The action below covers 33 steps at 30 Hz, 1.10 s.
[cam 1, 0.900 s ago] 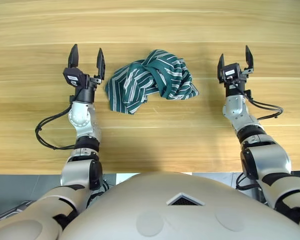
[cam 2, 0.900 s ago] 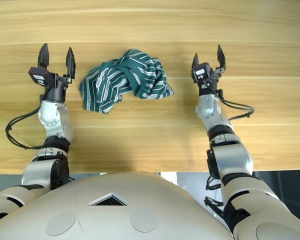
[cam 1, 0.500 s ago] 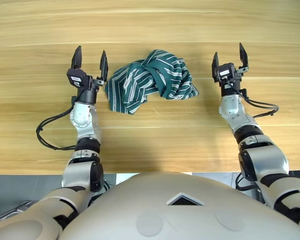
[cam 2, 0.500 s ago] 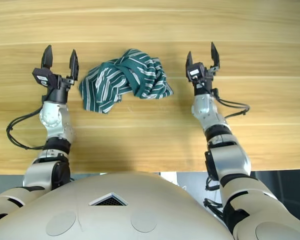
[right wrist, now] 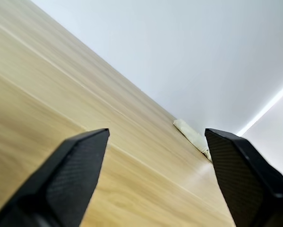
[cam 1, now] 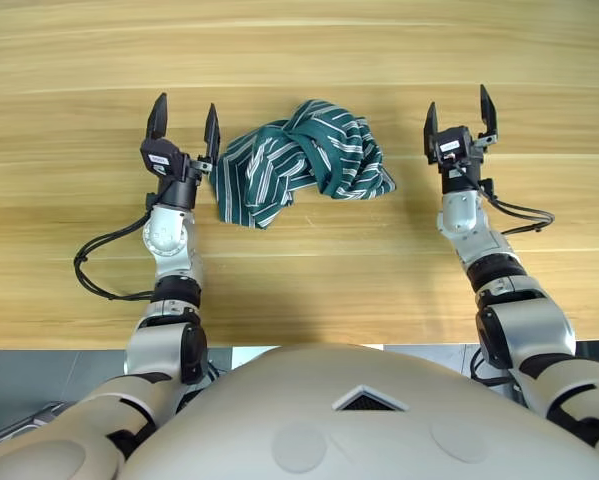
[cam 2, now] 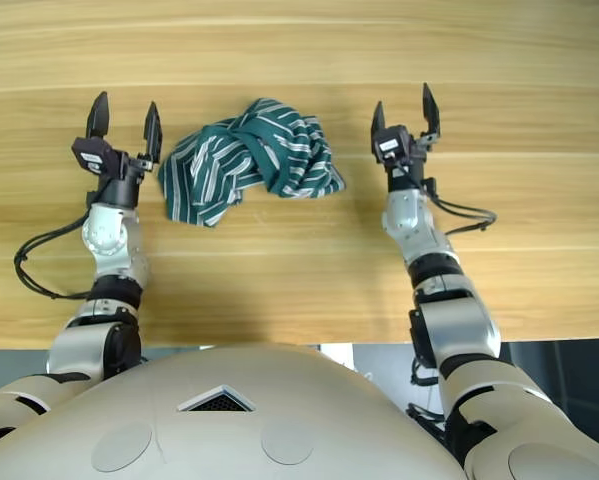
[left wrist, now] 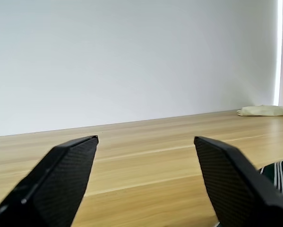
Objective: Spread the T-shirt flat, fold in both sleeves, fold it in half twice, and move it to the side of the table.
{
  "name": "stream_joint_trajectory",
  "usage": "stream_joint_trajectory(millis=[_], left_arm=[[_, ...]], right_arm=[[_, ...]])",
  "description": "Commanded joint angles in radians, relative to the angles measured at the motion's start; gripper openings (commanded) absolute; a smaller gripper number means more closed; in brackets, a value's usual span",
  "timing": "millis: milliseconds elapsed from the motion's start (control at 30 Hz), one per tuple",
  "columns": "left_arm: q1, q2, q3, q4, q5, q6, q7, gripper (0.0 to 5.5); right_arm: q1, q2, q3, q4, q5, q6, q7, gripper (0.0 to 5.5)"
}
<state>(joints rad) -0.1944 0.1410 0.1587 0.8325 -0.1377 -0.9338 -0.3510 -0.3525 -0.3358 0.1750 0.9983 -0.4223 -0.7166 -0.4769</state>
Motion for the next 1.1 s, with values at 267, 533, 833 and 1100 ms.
stream_joint_trajectory(millis=[267, 533, 833, 1100], left_arm=[[0.032, 0.003, 0.016, 0.061, 0.021, -0.051, 0.093, 3.78], [0.312, 0.026, -0.169, -0.385, -0.25, 0.161, -0.34, 3.78], [0.468, 0.06, -0.271, -0.584, -0.129, 0.373, -0.323, 3.78], [0.452, 0.066, -0.263, -0.562, -0.014, 0.476, -0.211, 3.78]], right_arm=[[0.019, 0.009, 0.001, -0.088, 0.004, -0.008, 0.044, 3.76], [0.022, 0.008, 0.0, -0.106, -0.003, 0.014, 0.061, 3.76], [0.024, 0.02, 0.007, -0.112, -0.015, 0.025, 0.051, 3.76], [0.019, 0.035, 0.013, -0.102, -0.033, 0.028, 0.03, 3.76]])
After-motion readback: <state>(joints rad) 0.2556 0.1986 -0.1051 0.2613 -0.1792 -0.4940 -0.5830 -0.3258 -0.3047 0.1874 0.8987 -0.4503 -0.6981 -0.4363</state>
